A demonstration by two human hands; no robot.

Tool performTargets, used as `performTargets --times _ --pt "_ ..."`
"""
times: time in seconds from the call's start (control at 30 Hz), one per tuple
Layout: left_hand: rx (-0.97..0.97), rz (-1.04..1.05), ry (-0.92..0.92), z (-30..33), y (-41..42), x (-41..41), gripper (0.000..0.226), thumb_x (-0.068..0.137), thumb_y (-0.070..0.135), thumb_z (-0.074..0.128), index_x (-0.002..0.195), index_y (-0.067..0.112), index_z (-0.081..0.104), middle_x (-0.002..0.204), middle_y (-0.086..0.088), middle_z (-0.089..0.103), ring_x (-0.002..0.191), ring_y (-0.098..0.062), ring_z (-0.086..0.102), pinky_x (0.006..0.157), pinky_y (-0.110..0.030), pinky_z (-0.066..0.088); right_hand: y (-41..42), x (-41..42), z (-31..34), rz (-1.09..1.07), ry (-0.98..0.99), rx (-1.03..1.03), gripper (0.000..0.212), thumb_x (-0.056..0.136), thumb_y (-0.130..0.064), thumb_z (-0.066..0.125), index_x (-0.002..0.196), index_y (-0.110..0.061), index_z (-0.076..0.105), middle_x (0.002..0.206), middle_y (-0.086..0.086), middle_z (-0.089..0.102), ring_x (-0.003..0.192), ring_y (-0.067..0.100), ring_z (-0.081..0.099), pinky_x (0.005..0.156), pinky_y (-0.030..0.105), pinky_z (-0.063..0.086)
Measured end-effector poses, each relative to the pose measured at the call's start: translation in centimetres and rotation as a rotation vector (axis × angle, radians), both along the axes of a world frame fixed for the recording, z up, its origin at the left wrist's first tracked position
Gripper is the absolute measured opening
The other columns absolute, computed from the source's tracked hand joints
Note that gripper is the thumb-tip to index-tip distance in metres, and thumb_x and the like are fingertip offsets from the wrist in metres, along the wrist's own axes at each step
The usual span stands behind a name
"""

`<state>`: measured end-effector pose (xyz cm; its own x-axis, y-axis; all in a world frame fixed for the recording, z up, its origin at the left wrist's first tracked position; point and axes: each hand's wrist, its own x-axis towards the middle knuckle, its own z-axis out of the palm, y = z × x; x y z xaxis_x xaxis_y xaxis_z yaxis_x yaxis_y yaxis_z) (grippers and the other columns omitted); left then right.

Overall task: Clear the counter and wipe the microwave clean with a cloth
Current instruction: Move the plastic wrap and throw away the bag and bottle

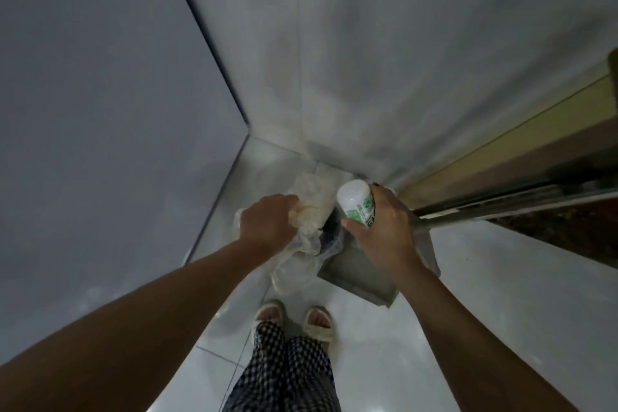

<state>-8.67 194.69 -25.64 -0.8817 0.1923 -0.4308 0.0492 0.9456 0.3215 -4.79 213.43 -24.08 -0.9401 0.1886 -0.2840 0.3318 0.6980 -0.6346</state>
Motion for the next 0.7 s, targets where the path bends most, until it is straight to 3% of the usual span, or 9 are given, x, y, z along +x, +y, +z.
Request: performTargets --times 0.17,0.4,0.57,0.7 --pt "-0.04 -0.024 -0.073 -9.5 1.2 -1.1 0.036 0.083 0.023 0.056 0.118 0.032 0.054 0.115 0.004 0.061 0.104 -0.02 0.059 0.08 -0.032 0.046 0.5 -0.1 -7.9 -0.04 -0.045 -0.017 0.069 0.072 -0.028 0.078 0.131 -0.013 0.046 0.124 0.011 0.056 0.113 0.028 0.053 0.089 0.039 0.048" --pt "-0.095 -0.105 -0.134 -23.3 3.0 -2.1 0.03 0.088 0.028 0.05 0.117 0.031 0.055 0.114 0.001 0.062 0.106 -0.023 0.059 0.081 -0.035 0.047 0.8 0.9 -19.0 -0.092 -0.063 -0.031 0.064 0.074 -0.028 0.076 0.129 -0.013 0.047 0.119 0.005 0.058 0.103 0.014 0.052 0.078 0.022 0.039" --pt "-0.111 -0.152 -0.185 -31.2 4.1 -3.5 0.037 0.085 0.031 0.057 0.122 0.025 0.055 0.11 -0.001 0.065 0.1 -0.024 0.061 0.076 -0.035 0.051 0.7 1.4 -25.2 -0.125 -0.156 -0.043 0.069 0.074 -0.031 0.076 0.132 -0.016 0.041 0.124 0.004 0.056 0.11 0.019 0.056 0.087 0.039 0.052" --pt "-0.117 -0.136 -0.205 -35.3 4.2 -3.8 0.034 0.086 0.031 0.057 0.118 0.023 0.059 0.103 -0.003 0.067 0.094 -0.025 0.064 0.073 -0.038 0.054 0.1 1.3 -28.5 -0.124 -0.19 -0.065 0.067 0.074 -0.03 0.076 0.129 -0.017 0.041 0.121 0.003 0.057 0.108 0.019 0.056 0.088 0.042 0.051"
